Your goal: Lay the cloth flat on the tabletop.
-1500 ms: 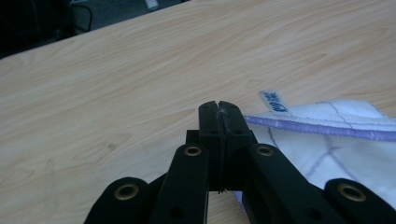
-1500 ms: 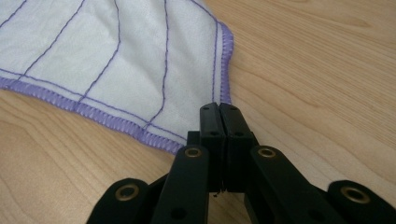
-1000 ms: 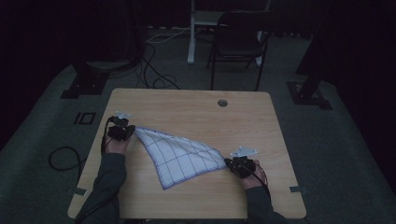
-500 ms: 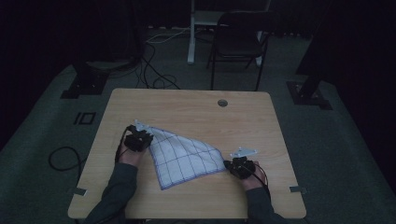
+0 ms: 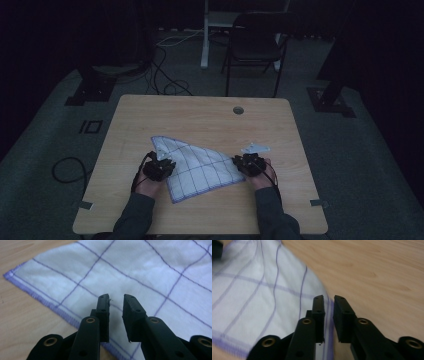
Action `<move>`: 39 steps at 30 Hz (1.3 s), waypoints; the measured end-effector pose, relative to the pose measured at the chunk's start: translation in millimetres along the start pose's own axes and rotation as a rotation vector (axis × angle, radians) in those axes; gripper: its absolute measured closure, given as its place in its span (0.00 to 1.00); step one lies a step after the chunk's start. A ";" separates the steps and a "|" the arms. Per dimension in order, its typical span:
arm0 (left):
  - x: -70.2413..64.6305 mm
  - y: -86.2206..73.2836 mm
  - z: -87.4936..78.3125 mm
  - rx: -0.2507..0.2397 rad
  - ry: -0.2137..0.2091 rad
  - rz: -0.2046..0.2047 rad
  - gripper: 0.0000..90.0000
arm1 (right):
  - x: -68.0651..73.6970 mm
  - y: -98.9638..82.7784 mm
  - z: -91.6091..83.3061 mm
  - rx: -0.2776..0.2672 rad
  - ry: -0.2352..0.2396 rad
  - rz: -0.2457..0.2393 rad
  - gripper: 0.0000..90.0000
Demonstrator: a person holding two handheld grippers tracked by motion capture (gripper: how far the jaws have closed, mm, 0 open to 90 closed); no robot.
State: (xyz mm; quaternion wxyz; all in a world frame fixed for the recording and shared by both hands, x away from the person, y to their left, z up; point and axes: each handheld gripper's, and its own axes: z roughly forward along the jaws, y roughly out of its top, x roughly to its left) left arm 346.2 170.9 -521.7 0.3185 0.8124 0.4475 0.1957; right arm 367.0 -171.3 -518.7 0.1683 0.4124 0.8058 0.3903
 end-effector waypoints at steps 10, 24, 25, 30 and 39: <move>5.2 -14.9 -1.5 0.019 0.003 -0.031 0.82 | 2.0 45.7 39.6 0.009 0.095 0.072 0.71; 5.7 -17.5 1.2 0.009 -0.004 -0.037 0.82 | 13.4 45.0 74.6 0.120 0.263 0.142 0.92; 5.7 -17.5 1.1 0.010 -0.003 -0.035 0.82 | 15.7 45.2 72.6 0.116 0.253 0.134 0.96; 5.9 -17.5 1.2 0.011 -0.004 -0.036 0.82 | 30.4 49.0 53.0 0.031 0.249 0.080 0.98; 6.3 -16.5 -0.2 0.015 -0.009 -0.059 0.82 | 69.3 38.3 33.3 -0.021 0.324 -0.014 0.98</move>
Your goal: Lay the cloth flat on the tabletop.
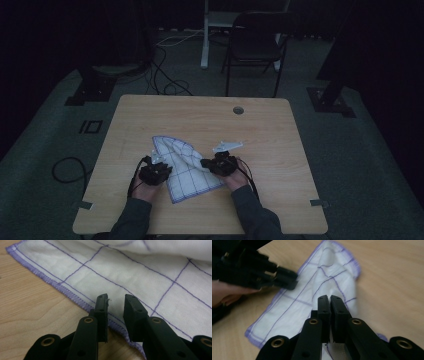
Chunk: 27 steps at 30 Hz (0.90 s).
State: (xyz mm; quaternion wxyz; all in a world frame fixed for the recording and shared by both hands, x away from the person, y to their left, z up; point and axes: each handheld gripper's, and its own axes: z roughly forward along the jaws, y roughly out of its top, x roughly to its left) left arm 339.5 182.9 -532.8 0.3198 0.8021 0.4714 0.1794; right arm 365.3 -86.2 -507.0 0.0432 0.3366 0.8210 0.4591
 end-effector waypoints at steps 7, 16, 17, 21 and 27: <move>-10.1 15.0 -21.8 -0.106 -0.024 0.017 0.84 | 20.0 -24.4 18.6 0.040 0.006 -0.024 0.98; -38.0 28.6 -5.1 -0.095 -0.078 0.093 0.84 | 35.5 -33.0 23.8 0.043 -0.015 -0.099 0.97; -41.2 28.5 0.7 -0.071 -0.073 0.111 0.84 | 36.2 -33.0 23.4 0.047 -0.013 -0.105 0.97; -42.9 23.1 12.1 -0.014 -0.061 0.132 0.88 | 35.4 -30.6 18.8 0.058 0.015 -0.120 0.90; -41.1 15.2 10.2 -0.004 -0.044 0.151 0.94 | 22.2 -10.7 -9.2 -0.023 -0.048 -0.099 0.83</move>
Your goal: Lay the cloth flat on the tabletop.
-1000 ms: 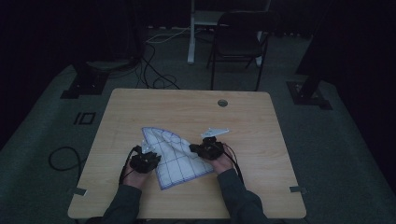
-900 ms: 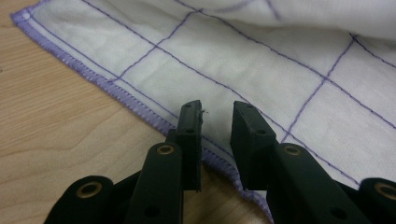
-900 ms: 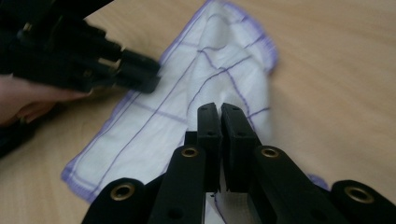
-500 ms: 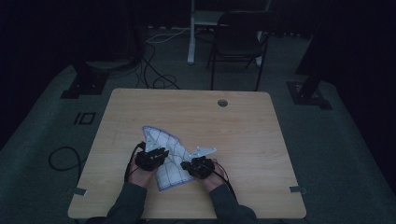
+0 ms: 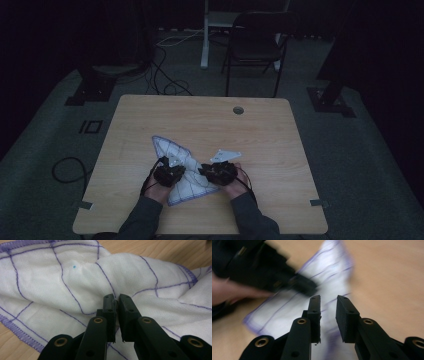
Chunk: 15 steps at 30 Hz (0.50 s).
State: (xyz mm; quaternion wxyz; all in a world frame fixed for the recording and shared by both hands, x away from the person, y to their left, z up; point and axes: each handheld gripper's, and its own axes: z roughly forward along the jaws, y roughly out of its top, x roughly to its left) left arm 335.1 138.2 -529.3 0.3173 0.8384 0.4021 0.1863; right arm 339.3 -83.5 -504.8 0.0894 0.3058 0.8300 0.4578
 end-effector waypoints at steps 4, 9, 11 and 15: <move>0.6 -5.5 -3.7 -0.001 0.015 0.005 0.95 | -17.4 13.7 -8.4 -0.004 -0.064 0.031 0.84; 1.0 -7.2 -4.1 -0.003 0.017 0.010 0.95 | -30.6 15.0 9.3 0.053 -0.034 0.070 0.81; 1.0 -8.0 -4.2 -0.008 0.016 0.007 0.94 | -32.9 9.8 27.1 0.096 -0.001 0.100 0.78; 1.0 -8.8 -4.4 -0.013 0.018 0.006 0.94 | -36.2 6.1 43.7 0.118 0.088 0.166 0.70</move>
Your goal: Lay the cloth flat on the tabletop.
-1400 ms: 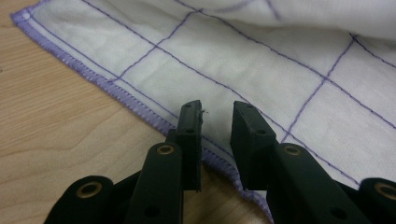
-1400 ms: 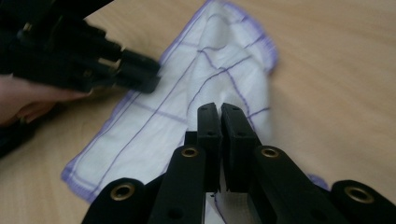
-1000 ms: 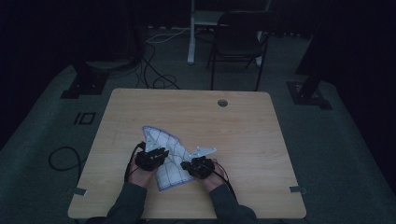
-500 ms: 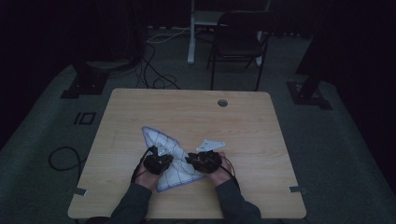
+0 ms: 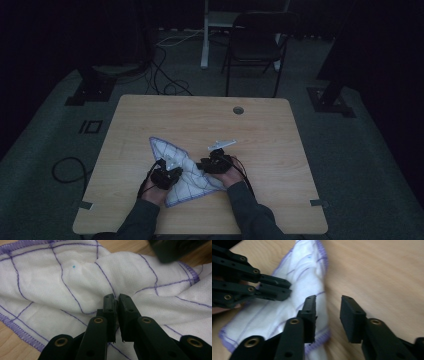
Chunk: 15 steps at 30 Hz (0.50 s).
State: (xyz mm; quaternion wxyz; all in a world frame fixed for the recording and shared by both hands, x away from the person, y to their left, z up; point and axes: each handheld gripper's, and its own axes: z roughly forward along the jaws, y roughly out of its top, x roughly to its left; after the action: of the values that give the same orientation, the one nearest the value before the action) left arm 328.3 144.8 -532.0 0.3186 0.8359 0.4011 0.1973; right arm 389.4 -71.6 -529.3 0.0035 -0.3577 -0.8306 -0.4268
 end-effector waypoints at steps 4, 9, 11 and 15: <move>-0.1 -0.5 -0.7 -0.004 0.004 -0.002 0.92 | -2.6 1.3 10.7 0.040 0.025 0.032 0.90; -1.7 -7.4 -9.5 -0.002 -0.012 -0.015 0.82 | 3.1 5.6 -1.6 0.000 -0.023 0.002 0.98; -2.6 -11.0 -9.6 0.022 -0.006 -0.011 0.82 | 3.4 8.4 -10.4 -0.031 -0.065 -0.015 0.98; -1.5 -11.0 -9.4 0.028 -0.012 -0.020 0.83 | 2.2 14.1 -26.4 -0.069 -0.154 -0.047 0.98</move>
State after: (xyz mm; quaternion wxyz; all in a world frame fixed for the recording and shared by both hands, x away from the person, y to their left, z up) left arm 315.9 152.4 -533.0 0.3112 0.8374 0.4101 0.1835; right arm 388.3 -83.7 -501.9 -0.0826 -0.3695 -0.8215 -0.4263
